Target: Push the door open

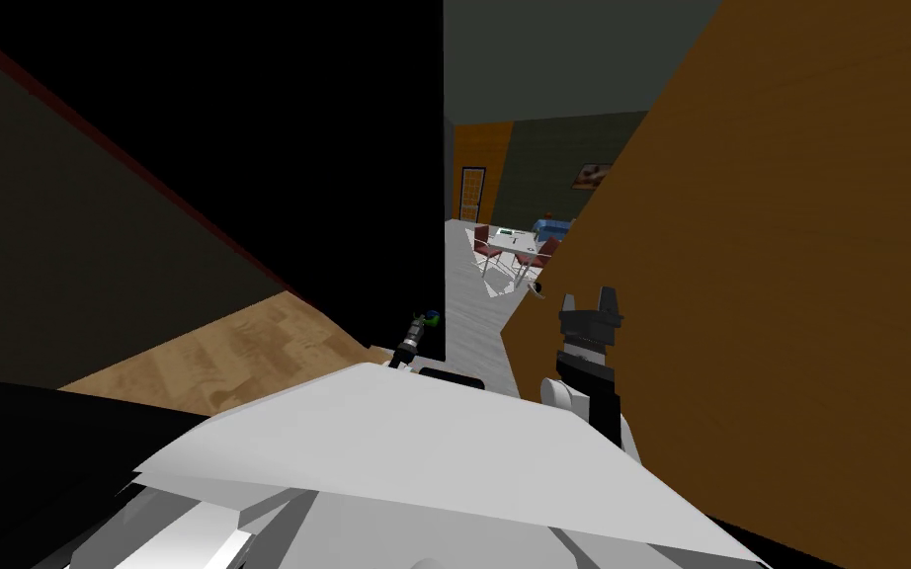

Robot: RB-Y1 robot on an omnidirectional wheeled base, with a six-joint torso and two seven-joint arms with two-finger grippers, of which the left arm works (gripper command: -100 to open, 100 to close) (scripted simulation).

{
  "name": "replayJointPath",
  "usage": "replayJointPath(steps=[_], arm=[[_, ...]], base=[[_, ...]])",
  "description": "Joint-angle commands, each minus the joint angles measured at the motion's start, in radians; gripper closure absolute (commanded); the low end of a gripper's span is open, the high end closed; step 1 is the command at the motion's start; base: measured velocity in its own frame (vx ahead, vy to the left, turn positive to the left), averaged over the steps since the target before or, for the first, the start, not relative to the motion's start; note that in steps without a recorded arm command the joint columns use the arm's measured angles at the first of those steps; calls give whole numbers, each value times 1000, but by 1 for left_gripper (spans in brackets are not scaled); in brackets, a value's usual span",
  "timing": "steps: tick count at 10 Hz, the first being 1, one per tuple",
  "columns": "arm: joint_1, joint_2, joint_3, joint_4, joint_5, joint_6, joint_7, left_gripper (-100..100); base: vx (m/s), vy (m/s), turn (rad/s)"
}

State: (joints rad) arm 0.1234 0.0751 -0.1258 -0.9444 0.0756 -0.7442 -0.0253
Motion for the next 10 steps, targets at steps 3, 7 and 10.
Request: replayJointPath(steps=[3, 7, 10], arm=[[-10, 7, 52, -3, 18, 2, -9, 100], [-26, -6, 104, 13, 37, 5, -24, 100], [-37, -20, 143, 26, 50, 8, -34, 100]], base=[[140, -83, 61], [164, -101, 67], [175, -103, 76]])
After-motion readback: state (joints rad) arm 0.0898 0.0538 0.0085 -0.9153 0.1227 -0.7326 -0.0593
